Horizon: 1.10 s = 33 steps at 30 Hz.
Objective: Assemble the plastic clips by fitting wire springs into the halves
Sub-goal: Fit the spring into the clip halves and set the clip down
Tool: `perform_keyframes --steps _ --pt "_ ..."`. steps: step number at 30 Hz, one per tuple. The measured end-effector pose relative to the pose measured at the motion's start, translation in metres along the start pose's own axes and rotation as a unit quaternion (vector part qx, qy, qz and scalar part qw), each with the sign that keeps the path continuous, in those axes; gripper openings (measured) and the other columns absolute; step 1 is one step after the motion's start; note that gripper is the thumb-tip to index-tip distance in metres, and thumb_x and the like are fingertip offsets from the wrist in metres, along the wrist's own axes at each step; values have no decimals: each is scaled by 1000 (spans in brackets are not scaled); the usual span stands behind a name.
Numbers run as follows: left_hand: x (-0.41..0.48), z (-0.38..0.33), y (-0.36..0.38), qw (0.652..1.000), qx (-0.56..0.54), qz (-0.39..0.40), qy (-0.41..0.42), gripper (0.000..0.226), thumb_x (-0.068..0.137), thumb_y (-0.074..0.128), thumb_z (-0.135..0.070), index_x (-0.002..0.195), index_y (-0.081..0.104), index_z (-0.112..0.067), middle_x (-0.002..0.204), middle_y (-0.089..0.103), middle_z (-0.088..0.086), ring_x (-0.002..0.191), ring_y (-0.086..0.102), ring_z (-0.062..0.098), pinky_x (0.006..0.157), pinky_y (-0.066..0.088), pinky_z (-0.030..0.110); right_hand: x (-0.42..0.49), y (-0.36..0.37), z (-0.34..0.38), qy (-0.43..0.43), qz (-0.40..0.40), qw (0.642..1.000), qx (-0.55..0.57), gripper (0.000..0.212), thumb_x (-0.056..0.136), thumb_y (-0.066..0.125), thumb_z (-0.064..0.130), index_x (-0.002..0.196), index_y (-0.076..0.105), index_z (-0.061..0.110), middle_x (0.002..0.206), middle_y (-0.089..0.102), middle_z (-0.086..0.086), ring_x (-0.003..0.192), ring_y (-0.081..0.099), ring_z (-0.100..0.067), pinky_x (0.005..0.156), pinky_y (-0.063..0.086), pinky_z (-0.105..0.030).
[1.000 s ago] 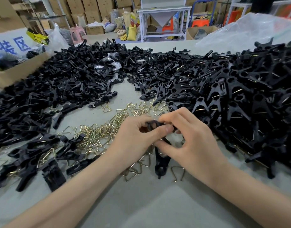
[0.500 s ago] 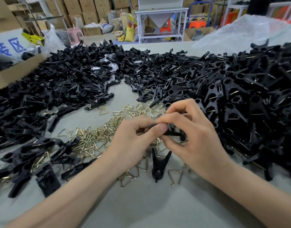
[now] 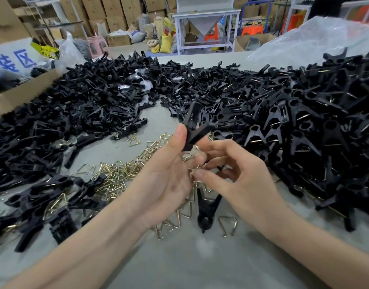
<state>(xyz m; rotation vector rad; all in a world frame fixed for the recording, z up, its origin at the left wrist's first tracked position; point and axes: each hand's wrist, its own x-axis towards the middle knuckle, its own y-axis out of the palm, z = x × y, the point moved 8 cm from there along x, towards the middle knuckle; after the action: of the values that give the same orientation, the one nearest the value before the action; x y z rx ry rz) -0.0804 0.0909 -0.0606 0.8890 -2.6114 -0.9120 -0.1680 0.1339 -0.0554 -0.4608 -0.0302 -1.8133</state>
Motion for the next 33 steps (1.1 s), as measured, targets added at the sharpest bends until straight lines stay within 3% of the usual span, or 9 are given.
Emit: perform_keyframes --steps 4,8,12,15,17,23,26,29,33 --pt "0 1 1 1000 5 -9 6 55 70 71 -46 114 69 -12 83 62 -1 72 61 9 64 54 23 1 2 -2 2 -6 998 -55 39 74 80 12 99 62 36 82 65 12 81 64 -10 73 51 -19" --pt "2 0 -1 999 43 -23 16 50 76 64 -47 113 69 -14 85 63 -6 74 54 8 68 52 20 2 -1 -3 3 -13 999 -37 35 73 81 12 98 65 31 71 63 8 65 58 -5 65 45 -12" --pt "3 -4 -4 997 66 -30 27 40 75 59 -49 97 75 -20 83 59 -6 69 54 8 67 51 24 4 -2 -8 50 13 994 93 29 77 75 2 100 67 18 63 62 3 56 59 -10 59 50 -19" --pt "3 -4 -2 997 67 -13 23 37 77 58 -50 95 75 -23 81 60 -6 70 56 8 71 51 27 5 -6 -17 111 15 964 243 22 78 68 -1 98 66 5 64 64 -9 55 62 -19 57 54 -26" --pt "3 -3 -1 998 61 -1 21 38 77 58 -50 97 76 -23 84 64 -7 73 56 8 73 51 26 5 -8 -20 134 4 952 274 18 73 67 3 92 67 4 64 64 -11 55 64 -19 55 54 -25" --pt "2 -3 0 995 96 -19 26 38 75 60 -49 99 73 -22 78 57 -1 69 56 11 64 51 24 2 0 -28 209 14 930 304 8 83 59 -11 82 58 -3 67 68 -14 62 71 -25 55 56 -23" --pt "1 -3 -1 991 123 -38 34 42 78 67 -45 107 64 -14 73 59 -2 70 52 12 68 49 22 2 -4 -32 228 -15 919 322 12 84 56 -14 79 55 -3 62 67 -14 63 71 -26 55 56 -21" --pt "-1 -4 -5 983 167 -67 47 46 76 67 -45 103 63 -8 71 60 -3 67 52 11 69 46 20 4 -14 -35 223 -74 913 334 13 86 53 -15 85 55 -2 66 66 -14 64 71 -27 54 55 -20" --pt "-2 -12 -16 949 276 -137 72 61 73 62 -51 100 64 4 86 57 8 68 51 7 79 40 31 8 -34 -23 163 -125 934 293 19 89 53 -7 94 67 5 68 65 -7 63 70 -20 52 53 -20"
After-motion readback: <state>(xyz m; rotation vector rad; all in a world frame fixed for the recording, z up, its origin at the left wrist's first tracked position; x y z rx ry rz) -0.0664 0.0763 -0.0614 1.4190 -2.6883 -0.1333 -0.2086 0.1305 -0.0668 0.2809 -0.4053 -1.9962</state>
